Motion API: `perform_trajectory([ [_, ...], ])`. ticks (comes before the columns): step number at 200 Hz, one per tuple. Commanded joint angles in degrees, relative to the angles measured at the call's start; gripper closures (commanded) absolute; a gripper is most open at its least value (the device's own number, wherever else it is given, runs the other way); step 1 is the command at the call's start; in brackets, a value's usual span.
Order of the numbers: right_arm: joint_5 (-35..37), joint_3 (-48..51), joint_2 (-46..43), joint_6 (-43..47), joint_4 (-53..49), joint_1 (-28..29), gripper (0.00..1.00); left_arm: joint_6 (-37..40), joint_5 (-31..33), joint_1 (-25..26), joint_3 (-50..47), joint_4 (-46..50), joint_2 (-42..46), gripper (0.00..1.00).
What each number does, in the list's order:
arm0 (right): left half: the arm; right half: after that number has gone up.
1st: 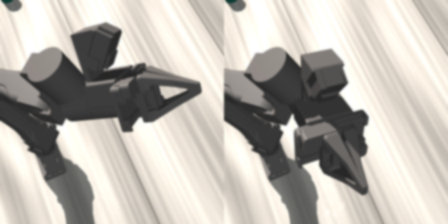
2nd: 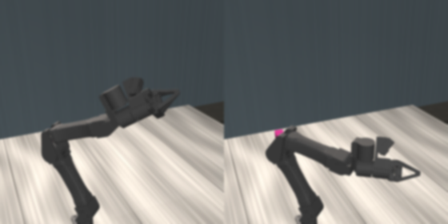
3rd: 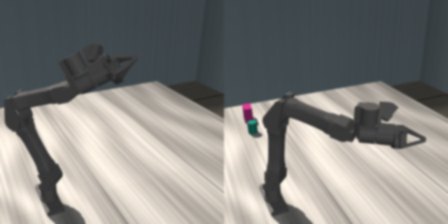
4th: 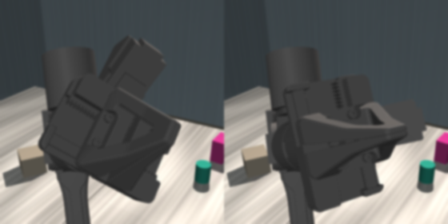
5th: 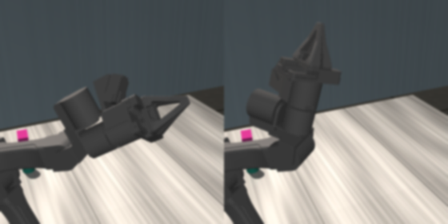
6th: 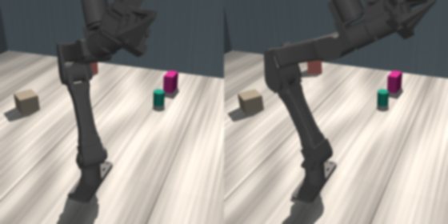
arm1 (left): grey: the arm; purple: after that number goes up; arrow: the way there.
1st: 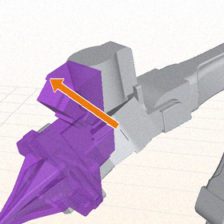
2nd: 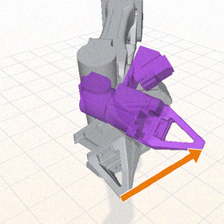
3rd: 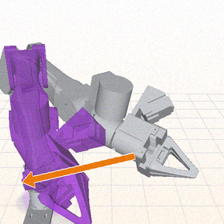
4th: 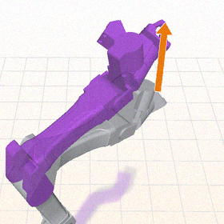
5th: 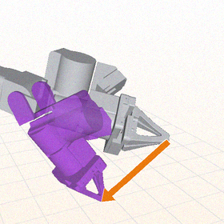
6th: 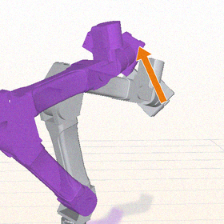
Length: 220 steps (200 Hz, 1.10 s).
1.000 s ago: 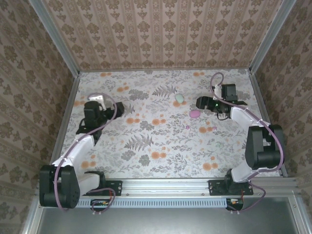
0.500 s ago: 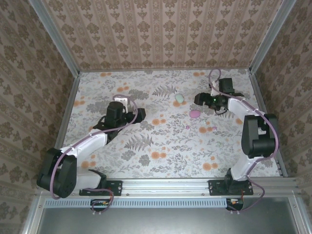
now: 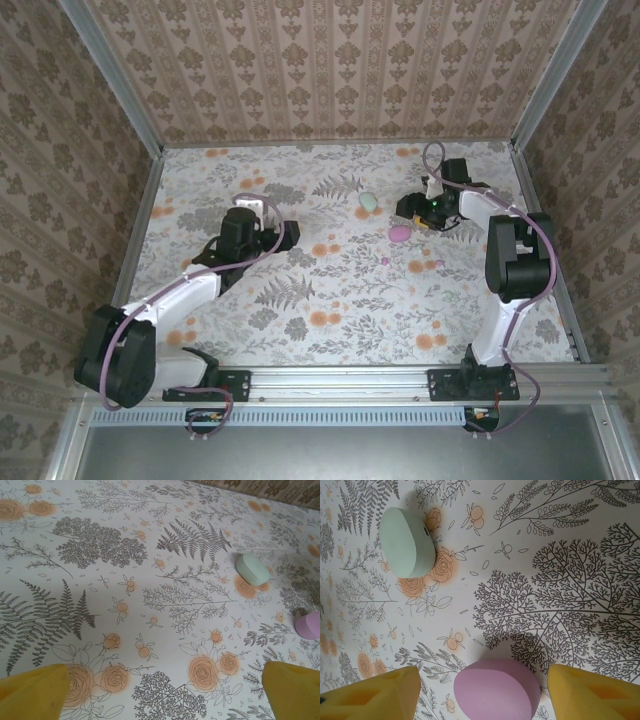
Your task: Insert wireless bluetooth earbuds into charging case
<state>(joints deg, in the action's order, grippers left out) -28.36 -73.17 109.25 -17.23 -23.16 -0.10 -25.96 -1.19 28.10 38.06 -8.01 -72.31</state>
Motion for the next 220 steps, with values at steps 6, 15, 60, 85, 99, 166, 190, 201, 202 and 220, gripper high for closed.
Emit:
perform_trajectory([
  [6, -1.8, 1.3, 1.1, -1.0, -1.8, 0.4, 0.30, 0.2, 1.1, 0.4, 1.3, 1.5, 1.2, 0.00],
  [15, -2.4, 1.6, 1.3, -1.0, -1.7, 0.5, 0.30, 0.2, 1.1, 0.4, 1.5, 1.6, 1.1, 0.00],
  [60, -2.8, 1.3, 2.7, -1.0, -1.3, 1.8, 0.31, 0.7, 0.8, 1.0, 2.4, 2.8, 0.8, 0.00],
  [85, -2.9, 1.2, 3.5, -0.6, -1.6, 2.5, 0.31, 0.8, 1.1, 1.2, 2.4, 3.3, 0.9, 0.00],
  [99, -3.0, 1.5, 3.4, -0.9, -1.6, 3.1, 0.31, 0.8, 1.3, 1.2, 2.5, 3.6, 1.0, 0.00],
  [166, -4.3, 4.6, 0.8, -3.8, 0.0, 7.8, 0.31, 1.1, 1.7, 1.3, 2.6, 4.4, 1.6, 0.00],
  [190, -2.8, 5.5, 0.2, -4.1, 2.0, 9.6, 0.30, 1.1, 1.9, 1.3, 2.4, 4.6, 2.0, 0.00],
  [201, -3.6, 5.0, 0.6, -4.3, 2.1, 10.2, 0.31, 1.4, 2.0, 1.3, 2.4, 4.7, 2.1, 0.00],
  [202, -3.6, 4.9, 0.7, -4.2, 2.0, 10.3, 0.31, 1.4, 1.9, 1.3, 2.4, 4.7, 2.1, 0.00],
  [220, -3.2, 3.2, 1.5, -3.7, 0.5, 11.8, 0.31, 1.6, 2.1, 1.3, 2.5, 5.1, 2.3, 0.00],
])
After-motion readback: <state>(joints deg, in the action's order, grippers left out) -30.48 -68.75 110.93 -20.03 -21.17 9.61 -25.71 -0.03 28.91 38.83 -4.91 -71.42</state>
